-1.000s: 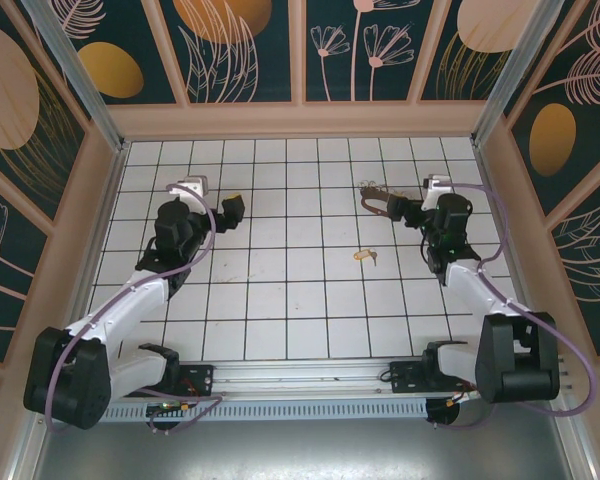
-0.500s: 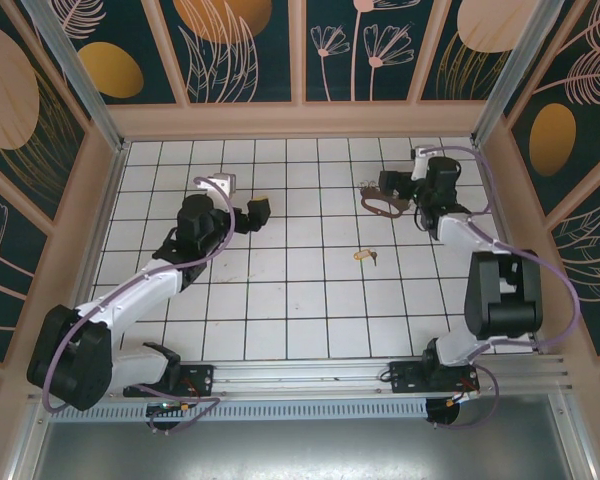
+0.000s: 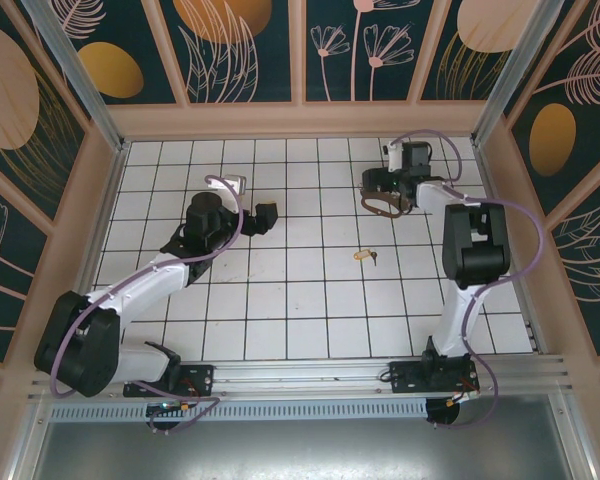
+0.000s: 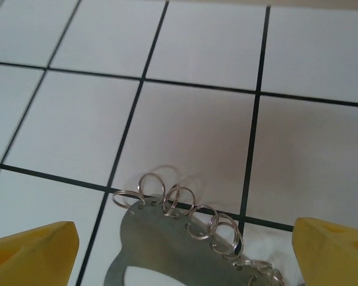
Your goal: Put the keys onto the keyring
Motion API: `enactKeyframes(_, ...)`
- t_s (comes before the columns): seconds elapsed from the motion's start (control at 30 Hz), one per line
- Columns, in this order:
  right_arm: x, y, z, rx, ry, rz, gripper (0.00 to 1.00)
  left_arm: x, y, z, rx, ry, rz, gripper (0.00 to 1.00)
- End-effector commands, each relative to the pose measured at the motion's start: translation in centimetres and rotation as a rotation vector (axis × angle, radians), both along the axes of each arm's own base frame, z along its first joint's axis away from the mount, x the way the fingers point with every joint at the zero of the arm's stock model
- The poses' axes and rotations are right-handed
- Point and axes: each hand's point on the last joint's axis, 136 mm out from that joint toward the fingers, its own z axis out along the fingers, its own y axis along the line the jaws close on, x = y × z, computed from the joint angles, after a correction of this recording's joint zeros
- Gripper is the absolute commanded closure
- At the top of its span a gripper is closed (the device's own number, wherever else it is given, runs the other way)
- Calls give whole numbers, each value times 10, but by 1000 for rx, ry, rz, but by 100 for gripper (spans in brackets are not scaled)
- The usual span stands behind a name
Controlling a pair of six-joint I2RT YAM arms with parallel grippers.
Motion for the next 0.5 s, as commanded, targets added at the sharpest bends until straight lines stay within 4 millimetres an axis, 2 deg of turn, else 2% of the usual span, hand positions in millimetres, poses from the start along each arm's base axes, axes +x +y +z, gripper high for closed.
enactKeyframes(0.0,2,-1,-15,-57,69,44,11,-7,-4,19,-40,-45,-28,1)
enactKeyframes(0.13,2,1,-22,-66,103,66,16,-11,1,21,-37,-45,-10,1)
enactKeyframes(0.27,5,2,-30,-76,140,85,27,-15,3,28,-41,-61,-15,1)
enactKeyframes(0.47,3,5,-47,-61,179,112,34,-15,3,36,-56,-68,-13,1)
